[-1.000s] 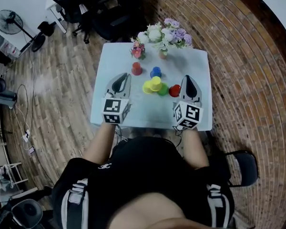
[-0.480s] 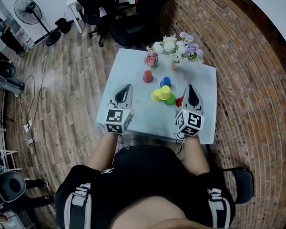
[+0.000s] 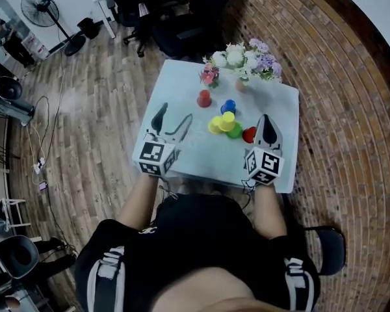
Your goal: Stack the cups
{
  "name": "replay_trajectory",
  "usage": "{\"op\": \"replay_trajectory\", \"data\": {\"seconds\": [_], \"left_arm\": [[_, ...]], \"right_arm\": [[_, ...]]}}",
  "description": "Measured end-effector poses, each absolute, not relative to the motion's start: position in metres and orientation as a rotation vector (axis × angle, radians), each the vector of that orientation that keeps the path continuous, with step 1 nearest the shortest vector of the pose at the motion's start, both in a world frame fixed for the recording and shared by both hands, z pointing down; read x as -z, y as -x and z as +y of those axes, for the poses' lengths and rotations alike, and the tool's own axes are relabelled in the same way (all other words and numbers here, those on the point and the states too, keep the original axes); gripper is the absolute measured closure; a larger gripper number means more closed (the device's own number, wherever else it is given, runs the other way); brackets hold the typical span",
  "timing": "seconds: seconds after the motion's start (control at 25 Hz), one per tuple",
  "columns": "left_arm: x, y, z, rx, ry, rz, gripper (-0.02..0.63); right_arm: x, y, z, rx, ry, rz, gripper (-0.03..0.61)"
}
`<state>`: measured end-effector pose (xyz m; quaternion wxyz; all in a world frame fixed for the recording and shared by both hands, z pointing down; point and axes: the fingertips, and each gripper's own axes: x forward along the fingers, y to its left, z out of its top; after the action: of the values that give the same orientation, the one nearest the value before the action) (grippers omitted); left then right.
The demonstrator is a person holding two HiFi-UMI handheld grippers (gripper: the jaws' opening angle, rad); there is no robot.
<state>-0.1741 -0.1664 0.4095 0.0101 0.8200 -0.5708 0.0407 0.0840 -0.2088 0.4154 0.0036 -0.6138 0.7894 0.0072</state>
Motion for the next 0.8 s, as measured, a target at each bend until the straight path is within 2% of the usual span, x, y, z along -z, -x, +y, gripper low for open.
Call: {"op": "replay_trajectory", "data": {"seconds": [0.08,0.24,0.8], "left_arm": [[-0.417,0.173,-0.173,-0.175,-2.595,-1.744,0.277],[-0.439,0.177,-0.198,-0.289,-2.62,-1.646,0.258],[-0.597,0.157,-0.328,-0.685,-2.623,-1.216,0.253]], "right_arm": [[-0.419,-0.088,-0.207,-0.015,1.941,2.47,0.578],[-0.423,-0.096,-0.205,0.014,1.99,2.453,0.578],[-0.466,-0.111,-0.212,0.125,2.247,2.345,0.578]]}}
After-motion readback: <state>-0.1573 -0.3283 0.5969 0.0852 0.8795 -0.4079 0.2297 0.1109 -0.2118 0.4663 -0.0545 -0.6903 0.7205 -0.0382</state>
